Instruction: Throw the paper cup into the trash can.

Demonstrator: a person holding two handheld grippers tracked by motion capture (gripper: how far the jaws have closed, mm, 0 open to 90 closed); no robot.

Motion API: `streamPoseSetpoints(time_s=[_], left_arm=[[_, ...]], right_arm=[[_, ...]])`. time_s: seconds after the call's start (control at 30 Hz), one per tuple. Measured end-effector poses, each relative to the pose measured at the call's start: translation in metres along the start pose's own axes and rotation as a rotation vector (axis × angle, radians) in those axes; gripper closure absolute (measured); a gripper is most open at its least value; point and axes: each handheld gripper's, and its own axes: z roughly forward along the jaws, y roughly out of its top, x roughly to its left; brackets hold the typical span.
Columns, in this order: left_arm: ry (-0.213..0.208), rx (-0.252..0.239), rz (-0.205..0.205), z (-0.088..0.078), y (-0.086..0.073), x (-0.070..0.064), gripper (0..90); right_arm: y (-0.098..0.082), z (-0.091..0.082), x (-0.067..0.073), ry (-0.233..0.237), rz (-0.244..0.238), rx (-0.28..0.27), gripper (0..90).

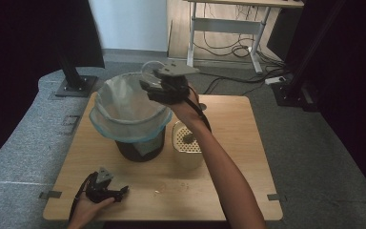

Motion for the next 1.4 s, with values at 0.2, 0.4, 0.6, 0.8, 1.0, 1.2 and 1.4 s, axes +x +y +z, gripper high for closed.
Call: streamPoseSetpoints(time_s=[0.2,0.4,0.6,0.8,1.0,1.2,1.4], left_arm=[[-0.002,0.001,0.004,0.000,0.000,0.000,8.5],[-0.004,0.002,0.009,0.000,0.000,0.000,8.1],[-0.005,0.005,0.011,0.001,0.001,0.000,7.1],[-0.005,0.005,0.009,0.001,0.001,0.000,7.1],[-0.007,0.005,0.008,0.001,0.001,-0.001,7.1],[-0.005,0.004,0.009,0.001,0.001,-0.001,7.1],[-0.005,0.005,0.009,0.001,0.001,0.000,7.1]], right_arm=[[0.012,0.049,0.012,0.022,0.011,0.079,27.7],[0.008,0.066,0.013,0.008,0.020,0.155,13.8],[0.005,0.053,0.006,-0.008,0.028,0.168,13.1],[-0.002,0.031,-0.002,-0.020,0.026,0.141,15.5],[-0.020,-0.004,-0.008,-0.019,0.045,0.075,19.6],[-0.050,-0.051,-0.015,-0.027,0.074,0.021,20.9],[-0.102,-0.103,-0.020,-0.053,0.086,0.011,21.4]])
